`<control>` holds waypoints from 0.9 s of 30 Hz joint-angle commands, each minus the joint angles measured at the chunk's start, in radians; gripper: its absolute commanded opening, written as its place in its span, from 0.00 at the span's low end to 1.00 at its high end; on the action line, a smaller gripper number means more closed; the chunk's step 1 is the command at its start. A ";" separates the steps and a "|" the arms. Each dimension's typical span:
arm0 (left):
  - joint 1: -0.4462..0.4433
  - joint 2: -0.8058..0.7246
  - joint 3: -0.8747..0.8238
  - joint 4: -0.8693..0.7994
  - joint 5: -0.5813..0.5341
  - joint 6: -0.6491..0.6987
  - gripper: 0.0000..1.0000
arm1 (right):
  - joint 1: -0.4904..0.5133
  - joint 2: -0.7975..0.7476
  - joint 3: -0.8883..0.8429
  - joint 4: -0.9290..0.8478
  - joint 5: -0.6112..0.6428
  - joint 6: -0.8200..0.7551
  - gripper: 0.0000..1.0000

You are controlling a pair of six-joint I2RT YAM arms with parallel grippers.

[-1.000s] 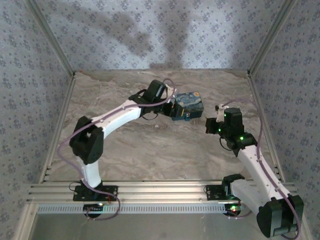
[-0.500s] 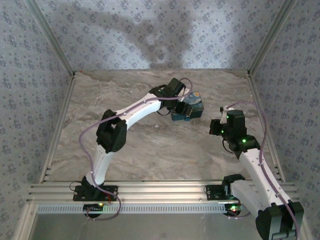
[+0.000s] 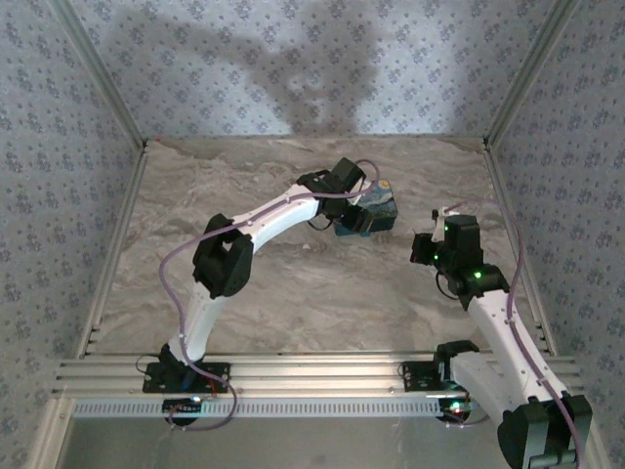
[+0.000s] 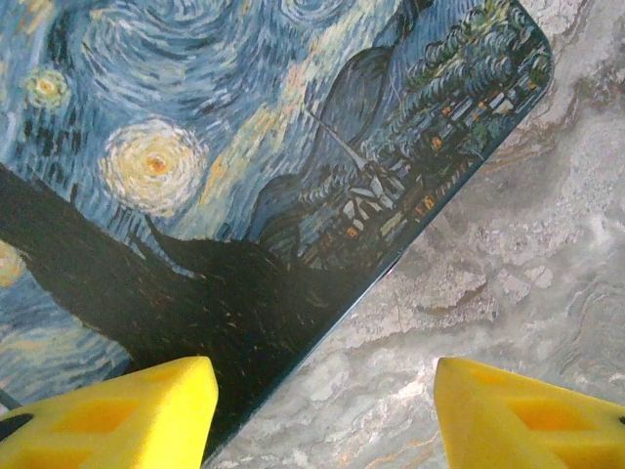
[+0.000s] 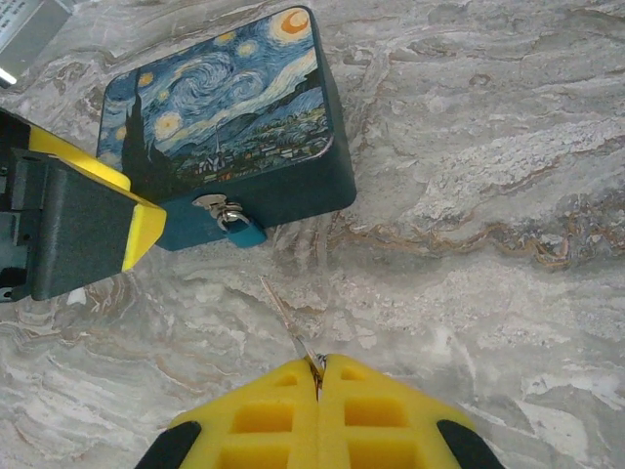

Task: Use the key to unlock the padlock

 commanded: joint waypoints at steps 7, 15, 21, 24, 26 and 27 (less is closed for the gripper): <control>-0.003 -0.150 -0.271 -0.017 -0.071 0.002 0.62 | -0.014 -0.006 -0.008 -0.016 -0.013 -0.002 0.00; 0.043 -0.278 -0.439 0.033 -0.105 -0.009 0.63 | -0.016 0.042 -0.008 0.033 -0.074 0.004 0.00; 0.103 -0.318 -0.488 0.047 -0.097 -0.005 0.63 | -0.016 0.059 -0.008 0.039 -0.095 0.003 0.00; 0.120 -0.328 -0.488 0.052 -0.088 0.004 0.63 | -0.014 0.063 -0.008 0.045 -0.107 0.002 0.00; 0.121 -0.336 -0.483 0.055 -0.086 0.008 0.64 | -0.014 0.066 -0.009 0.051 -0.121 0.002 0.00; 0.121 -0.341 -0.483 0.058 -0.079 0.008 0.64 | -0.013 0.069 -0.008 0.057 -0.130 0.003 0.00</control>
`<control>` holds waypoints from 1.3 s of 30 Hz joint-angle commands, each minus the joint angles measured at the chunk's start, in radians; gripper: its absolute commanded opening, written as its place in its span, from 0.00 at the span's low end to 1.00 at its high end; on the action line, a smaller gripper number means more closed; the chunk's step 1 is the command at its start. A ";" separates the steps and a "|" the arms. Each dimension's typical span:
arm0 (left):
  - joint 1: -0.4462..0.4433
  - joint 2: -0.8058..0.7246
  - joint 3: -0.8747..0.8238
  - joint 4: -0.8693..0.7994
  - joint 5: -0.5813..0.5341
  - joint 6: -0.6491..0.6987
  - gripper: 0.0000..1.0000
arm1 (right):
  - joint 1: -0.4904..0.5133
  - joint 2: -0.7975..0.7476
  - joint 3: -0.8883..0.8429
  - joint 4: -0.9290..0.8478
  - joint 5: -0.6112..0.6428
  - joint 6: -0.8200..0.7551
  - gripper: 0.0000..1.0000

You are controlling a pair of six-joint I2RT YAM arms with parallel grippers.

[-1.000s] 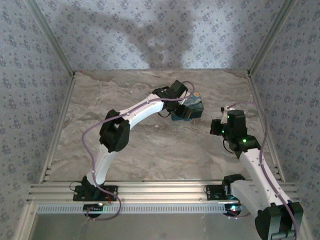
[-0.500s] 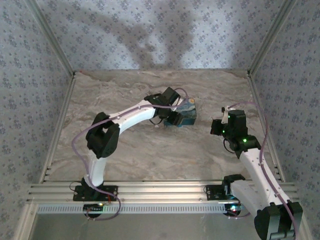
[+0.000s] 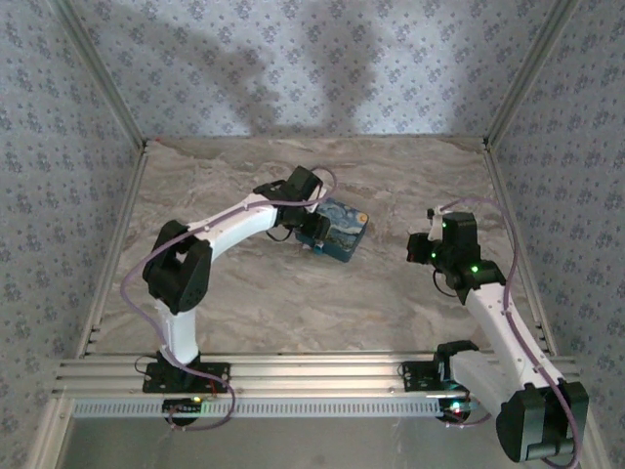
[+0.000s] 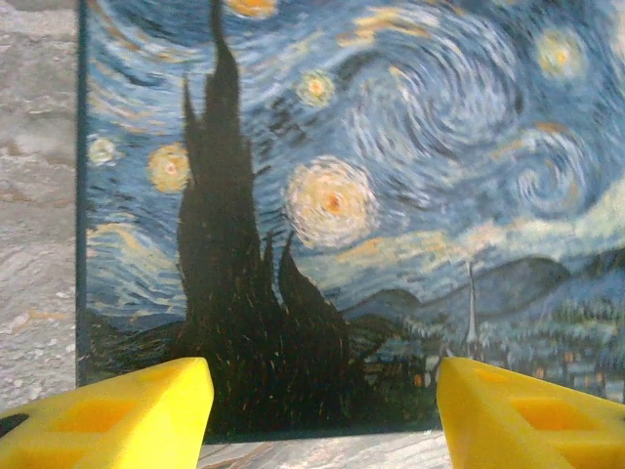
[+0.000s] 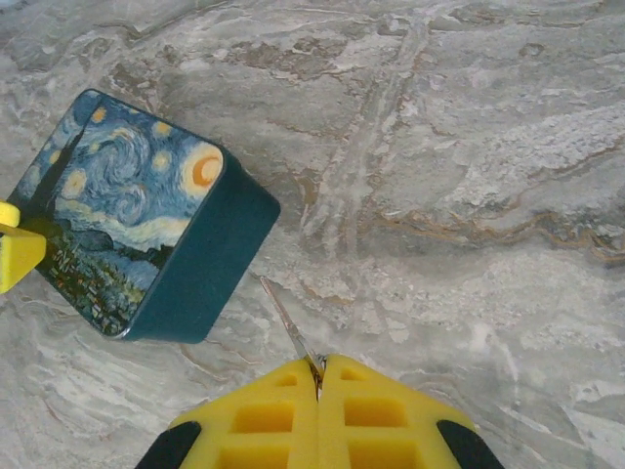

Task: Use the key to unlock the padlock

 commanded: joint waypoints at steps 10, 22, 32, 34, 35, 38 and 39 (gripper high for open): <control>0.002 -0.146 -0.041 0.050 0.041 0.018 0.70 | 0.017 0.055 -0.013 0.124 -0.185 0.021 0.00; 0.017 -0.591 -0.459 0.394 -0.096 0.030 0.98 | 0.175 0.251 0.086 0.236 -0.192 0.035 0.00; 0.037 -0.907 -0.953 0.777 -0.061 0.044 0.98 | 0.244 0.427 0.194 0.337 -0.224 0.094 0.00; 0.038 -0.941 -0.995 0.791 -0.062 0.051 0.98 | 0.260 0.466 0.227 0.348 -0.229 0.101 0.00; 0.038 -0.949 -0.999 0.775 -0.062 0.053 0.98 | 0.266 0.481 0.241 0.350 -0.228 0.101 0.00; 0.043 -0.949 -0.996 0.720 -0.010 0.067 0.98 | 0.282 0.536 0.289 0.355 -0.220 0.111 0.00; 0.044 -0.942 -1.003 0.722 0.009 0.067 0.98 | 0.283 0.558 0.303 0.358 -0.220 0.118 0.00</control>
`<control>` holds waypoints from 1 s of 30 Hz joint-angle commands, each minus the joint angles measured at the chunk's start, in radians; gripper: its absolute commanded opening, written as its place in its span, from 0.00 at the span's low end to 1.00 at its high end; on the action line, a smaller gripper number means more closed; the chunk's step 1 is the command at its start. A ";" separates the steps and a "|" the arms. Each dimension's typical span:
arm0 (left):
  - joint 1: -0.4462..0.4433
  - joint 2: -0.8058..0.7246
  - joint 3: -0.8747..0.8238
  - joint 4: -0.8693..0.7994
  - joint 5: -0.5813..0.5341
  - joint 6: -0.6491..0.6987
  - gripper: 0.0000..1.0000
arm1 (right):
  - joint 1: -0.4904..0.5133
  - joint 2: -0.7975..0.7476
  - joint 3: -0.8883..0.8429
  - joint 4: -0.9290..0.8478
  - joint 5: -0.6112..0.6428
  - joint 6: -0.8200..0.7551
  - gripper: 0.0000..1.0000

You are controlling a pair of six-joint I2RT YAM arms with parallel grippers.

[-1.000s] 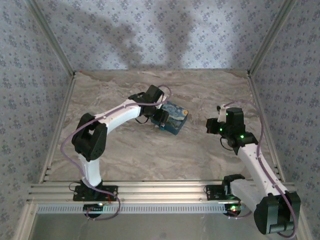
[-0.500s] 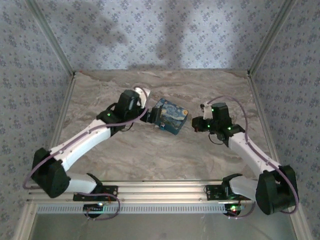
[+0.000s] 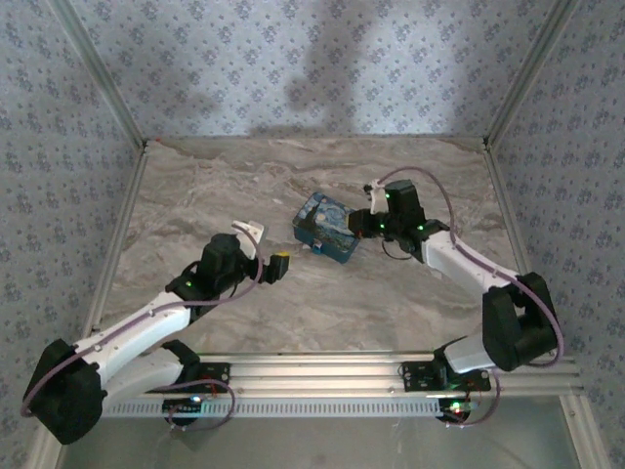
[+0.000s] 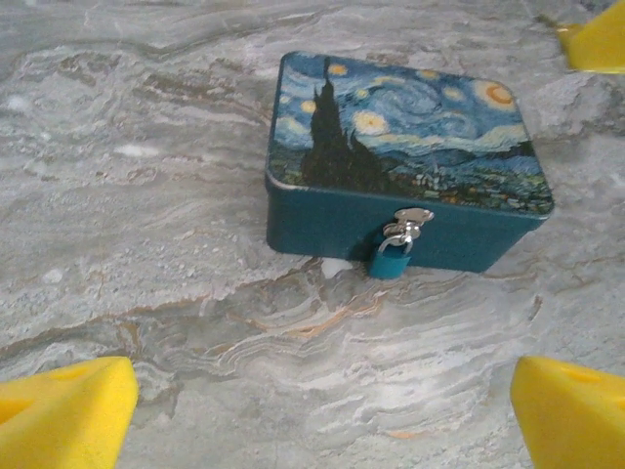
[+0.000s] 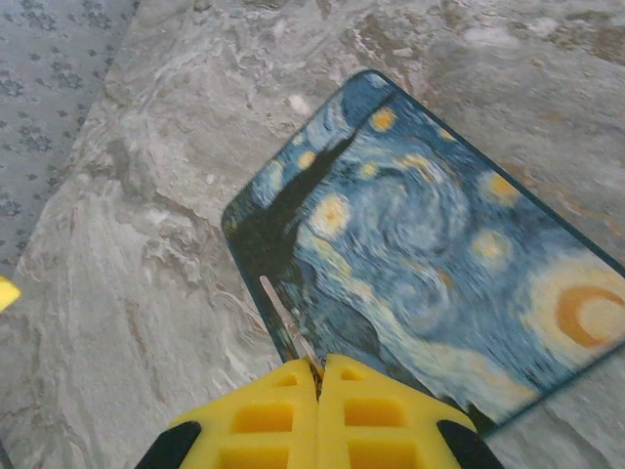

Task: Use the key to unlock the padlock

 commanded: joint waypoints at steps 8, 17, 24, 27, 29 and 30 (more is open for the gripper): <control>0.083 0.165 -0.003 0.161 0.279 -0.013 0.95 | 0.033 0.173 0.137 0.009 0.004 0.058 0.00; 0.111 0.443 0.092 0.287 0.467 -0.012 0.85 | 0.043 0.252 0.136 -0.012 0.021 0.068 0.00; 0.110 0.610 0.163 0.349 0.517 -0.036 0.80 | 0.046 0.267 0.122 -0.061 0.058 0.046 0.00; 0.109 0.669 0.186 0.373 0.527 -0.050 0.78 | 0.044 0.269 0.107 -0.062 0.065 0.045 0.00; 0.108 0.703 0.199 0.391 0.535 -0.062 0.76 | 0.044 0.269 0.099 -0.061 0.067 0.046 0.00; 0.108 0.715 0.203 0.399 0.537 -0.066 0.76 | 0.045 0.269 0.097 -0.060 0.067 0.046 0.00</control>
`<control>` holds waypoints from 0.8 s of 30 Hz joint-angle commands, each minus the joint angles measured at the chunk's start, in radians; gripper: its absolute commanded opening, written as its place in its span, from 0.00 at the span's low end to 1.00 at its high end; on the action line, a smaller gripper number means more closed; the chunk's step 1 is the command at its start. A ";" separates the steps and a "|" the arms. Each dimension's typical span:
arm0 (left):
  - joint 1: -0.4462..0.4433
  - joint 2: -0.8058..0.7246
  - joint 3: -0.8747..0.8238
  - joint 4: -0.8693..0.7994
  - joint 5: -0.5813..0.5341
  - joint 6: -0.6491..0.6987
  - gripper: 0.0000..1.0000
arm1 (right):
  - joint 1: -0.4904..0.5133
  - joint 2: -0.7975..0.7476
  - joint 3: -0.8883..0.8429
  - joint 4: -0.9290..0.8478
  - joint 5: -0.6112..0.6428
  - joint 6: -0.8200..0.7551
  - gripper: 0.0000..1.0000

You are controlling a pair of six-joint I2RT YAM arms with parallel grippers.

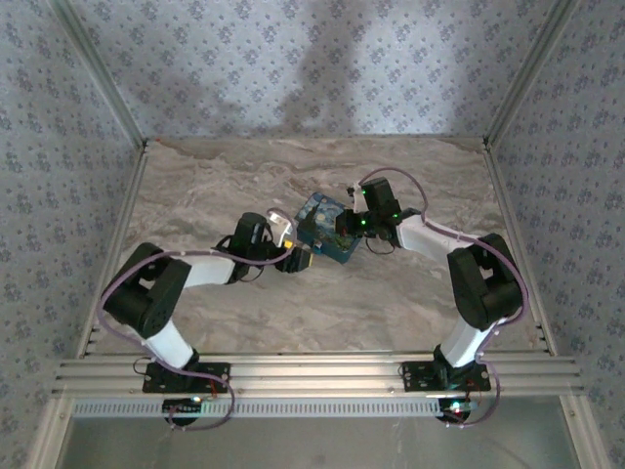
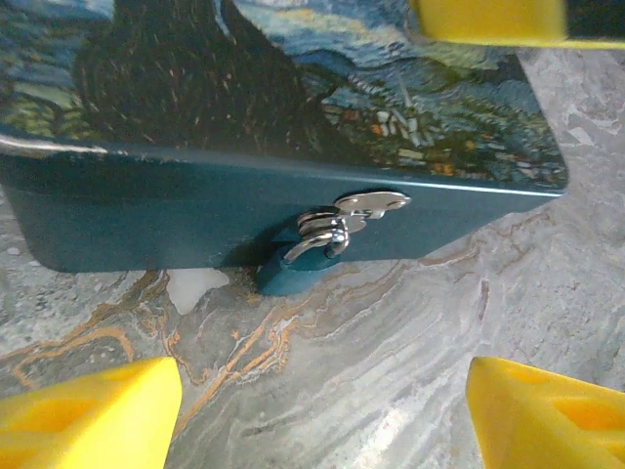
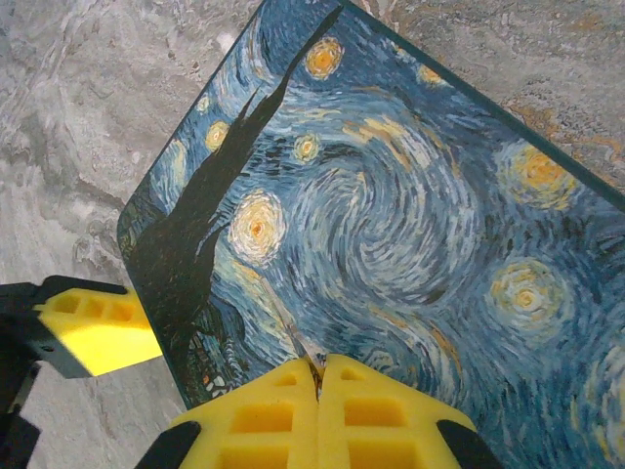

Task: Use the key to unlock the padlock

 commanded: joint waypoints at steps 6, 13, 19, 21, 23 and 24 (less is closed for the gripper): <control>-0.015 0.079 0.050 0.090 0.036 -0.017 0.73 | 0.006 0.013 -0.024 -0.038 0.024 -0.006 0.00; -0.035 0.125 0.074 0.112 0.010 -0.017 0.72 | 0.008 0.014 -0.024 -0.036 0.019 -0.003 0.00; -0.053 0.167 0.107 0.109 -0.015 -0.021 0.70 | 0.009 0.012 -0.023 -0.038 0.019 -0.002 0.00; -0.059 0.177 0.113 0.111 -0.023 -0.024 0.70 | 0.009 0.012 -0.022 -0.039 0.020 -0.002 0.00; -0.065 0.188 0.122 0.110 -0.026 -0.027 0.70 | 0.009 0.012 -0.023 -0.041 0.021 -0.002 0.00; -0.066 0.192 0.123 0.111 -0.025 -0.028 0.70 | 0.009 0.009 -0.023 -0.041 0.021 -0.002 0.00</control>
